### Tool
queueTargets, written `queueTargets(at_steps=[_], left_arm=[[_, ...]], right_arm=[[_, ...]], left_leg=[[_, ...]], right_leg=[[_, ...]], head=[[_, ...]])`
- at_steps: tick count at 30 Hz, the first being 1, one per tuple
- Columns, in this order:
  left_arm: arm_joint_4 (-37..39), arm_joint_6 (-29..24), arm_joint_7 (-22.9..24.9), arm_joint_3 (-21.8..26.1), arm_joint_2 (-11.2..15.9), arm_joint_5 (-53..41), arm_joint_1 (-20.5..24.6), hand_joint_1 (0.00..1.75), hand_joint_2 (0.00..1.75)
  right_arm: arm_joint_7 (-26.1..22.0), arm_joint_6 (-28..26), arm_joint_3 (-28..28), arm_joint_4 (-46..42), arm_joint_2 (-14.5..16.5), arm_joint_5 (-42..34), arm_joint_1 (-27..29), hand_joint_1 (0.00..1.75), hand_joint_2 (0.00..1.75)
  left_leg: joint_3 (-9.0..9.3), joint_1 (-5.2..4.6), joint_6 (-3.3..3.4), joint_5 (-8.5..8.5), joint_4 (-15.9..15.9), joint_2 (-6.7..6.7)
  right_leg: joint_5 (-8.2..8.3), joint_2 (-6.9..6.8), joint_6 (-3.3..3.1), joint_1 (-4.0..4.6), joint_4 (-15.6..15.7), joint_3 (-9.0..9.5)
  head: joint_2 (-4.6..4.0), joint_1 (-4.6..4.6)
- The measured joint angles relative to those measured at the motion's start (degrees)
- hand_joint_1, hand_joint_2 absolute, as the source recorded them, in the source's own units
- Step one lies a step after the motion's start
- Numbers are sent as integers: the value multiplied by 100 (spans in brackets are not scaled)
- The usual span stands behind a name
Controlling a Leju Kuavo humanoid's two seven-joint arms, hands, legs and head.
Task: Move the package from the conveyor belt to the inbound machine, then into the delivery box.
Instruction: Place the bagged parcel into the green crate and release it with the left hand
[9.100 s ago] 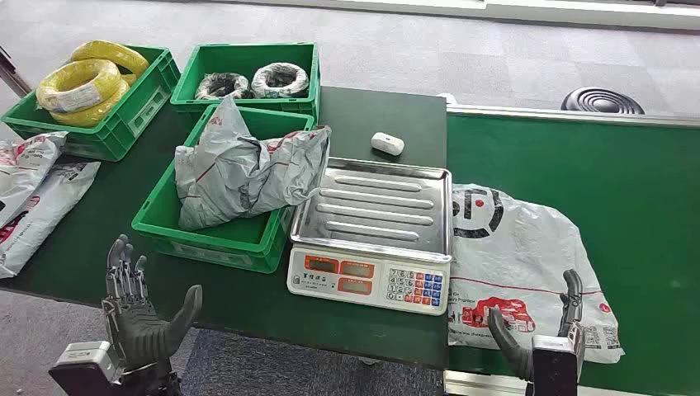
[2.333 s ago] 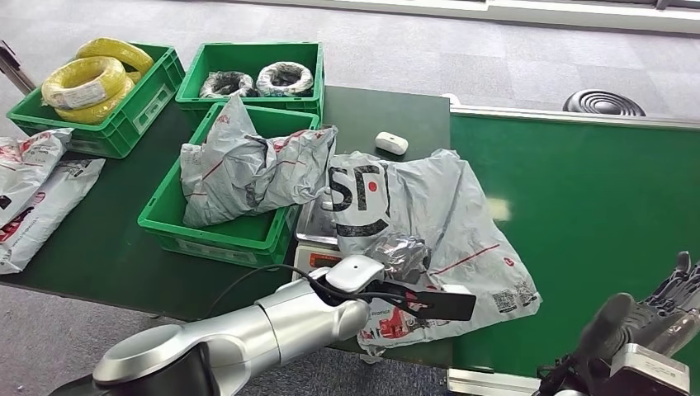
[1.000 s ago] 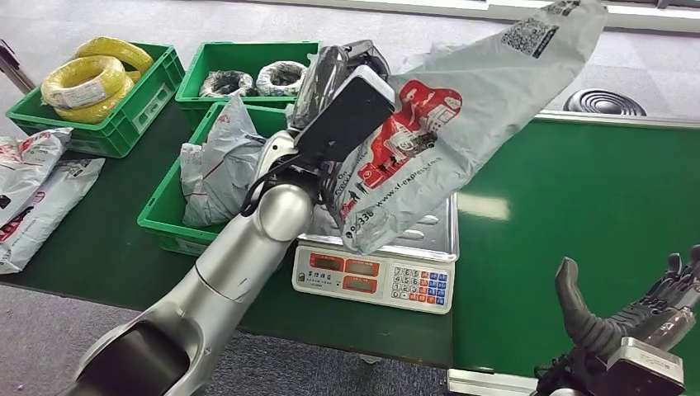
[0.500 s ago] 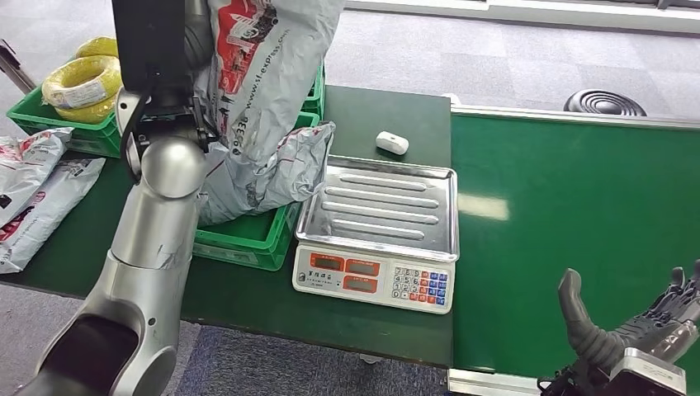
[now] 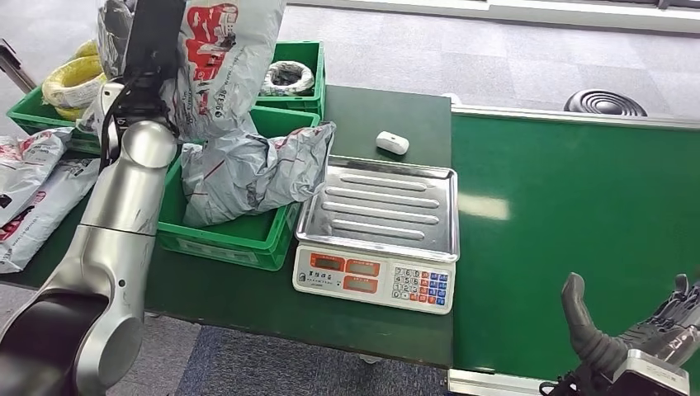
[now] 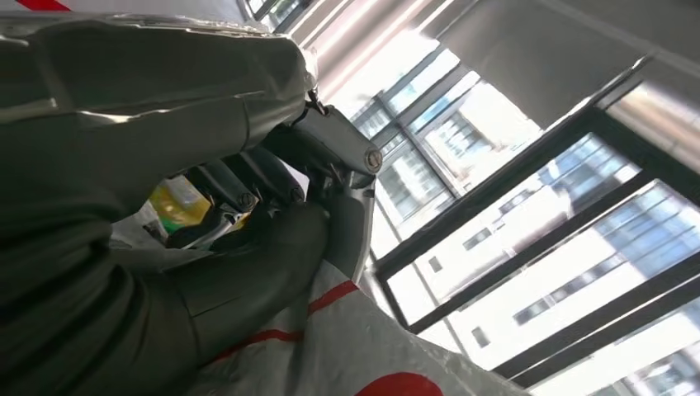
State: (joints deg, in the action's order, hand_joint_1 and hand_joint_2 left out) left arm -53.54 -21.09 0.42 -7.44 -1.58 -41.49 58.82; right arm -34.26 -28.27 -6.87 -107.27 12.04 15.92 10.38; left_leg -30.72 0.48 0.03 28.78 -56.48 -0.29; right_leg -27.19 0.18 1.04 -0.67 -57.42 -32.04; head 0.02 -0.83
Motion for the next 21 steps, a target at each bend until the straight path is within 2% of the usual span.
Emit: queueTargets(at_steps=[3,6,11,17,21], left_arm=[[624,123,-59,58,152,-26,43,175,175],[1183,418,156,79,264,-179,126,175,175],[2041,1389,581,48,432,-427,257,175,175],[2578,2249,655,-13,520,-454,326,175,175],[2751,2414,561,-10,538,-364,320,175,175]], right_arm=[[34,-10,-8,0,0,19,8,0,175],[51,-10,-10,0,0,57,26,0,175],[53,-10,-11,0,-1,75,84,0,175],[49,13,-16,3,-2,63,100,0,175],[50,42,-27,6,-4,68,96,0,175]], left_leg=[[1,1,0,0,0,7],[0,1,-2,-1,0,6],[-1,1,-2,-1,0,6],[-2,1,-2,-1,0,3],[-2,1,-2,-1,0,1]], right_leg=[[2,8,-2,1,-1,-2],[2,7,-3,2,-1,-3],[2,8,-3,1,-2,-3],[2,7,-3,1,-2,-3],[2,7,-3,1,-2,-3]], head=[[0,-1],[0,-1],[0,0],[0,0],[0,-1]])
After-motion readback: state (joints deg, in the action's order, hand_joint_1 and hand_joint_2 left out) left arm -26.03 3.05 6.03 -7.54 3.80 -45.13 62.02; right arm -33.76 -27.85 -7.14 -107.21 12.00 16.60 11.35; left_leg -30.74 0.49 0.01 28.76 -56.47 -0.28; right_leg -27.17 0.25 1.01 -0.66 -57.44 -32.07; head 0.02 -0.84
